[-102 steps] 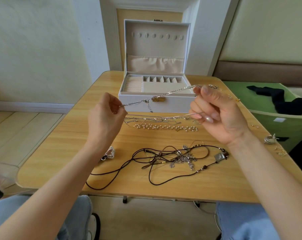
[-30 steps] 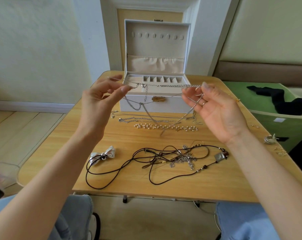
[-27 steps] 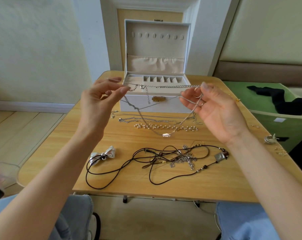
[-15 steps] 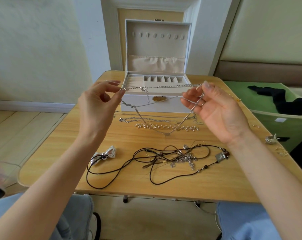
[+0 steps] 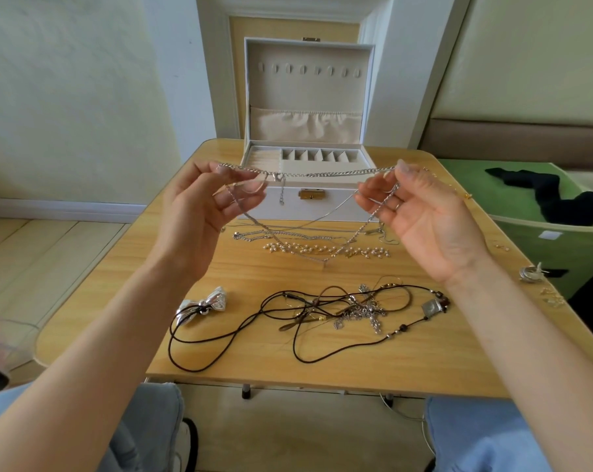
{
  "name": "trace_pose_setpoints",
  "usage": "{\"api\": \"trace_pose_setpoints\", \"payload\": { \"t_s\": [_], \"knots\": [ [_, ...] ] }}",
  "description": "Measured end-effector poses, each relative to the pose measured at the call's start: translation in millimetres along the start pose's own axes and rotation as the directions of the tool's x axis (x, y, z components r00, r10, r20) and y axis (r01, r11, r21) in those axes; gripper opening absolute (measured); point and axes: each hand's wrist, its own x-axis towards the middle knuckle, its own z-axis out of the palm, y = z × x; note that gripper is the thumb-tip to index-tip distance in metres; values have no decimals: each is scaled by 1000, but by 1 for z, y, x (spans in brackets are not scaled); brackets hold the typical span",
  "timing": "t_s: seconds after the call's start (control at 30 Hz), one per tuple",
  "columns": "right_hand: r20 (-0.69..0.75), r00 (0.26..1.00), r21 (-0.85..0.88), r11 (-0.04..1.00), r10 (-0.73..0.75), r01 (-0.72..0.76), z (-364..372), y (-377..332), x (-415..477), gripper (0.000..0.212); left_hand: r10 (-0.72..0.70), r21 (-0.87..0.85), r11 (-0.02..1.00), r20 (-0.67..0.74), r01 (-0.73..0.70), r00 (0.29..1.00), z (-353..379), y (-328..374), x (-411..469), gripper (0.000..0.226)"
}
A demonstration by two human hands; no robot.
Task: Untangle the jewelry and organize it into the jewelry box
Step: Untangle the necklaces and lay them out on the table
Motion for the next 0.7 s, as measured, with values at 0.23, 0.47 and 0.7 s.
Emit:
{"api": "trace_pose_setpoints", "payload": {
  "t_s": [0.23, 0.47, 0.7],
  "knots": [
    [-25, 1000, -5, 1000, -1, 1, -2, 0, 0, 11, -101, 93, 989, -121, 113, 987, -1, -4, 0, 18],
    [-41, 999, 11, 1000, -16, 16, -3, -3, 1, 10, -305, 372, 859, -181, 352, 935, -7, -4, 2, 14],
    [-54, 998, -36, 999, -14, 12, -2, -6, -1, 12, -344, 732, 639, -2, 236, 939, -8, 0, -2, 16]
  ]
}}
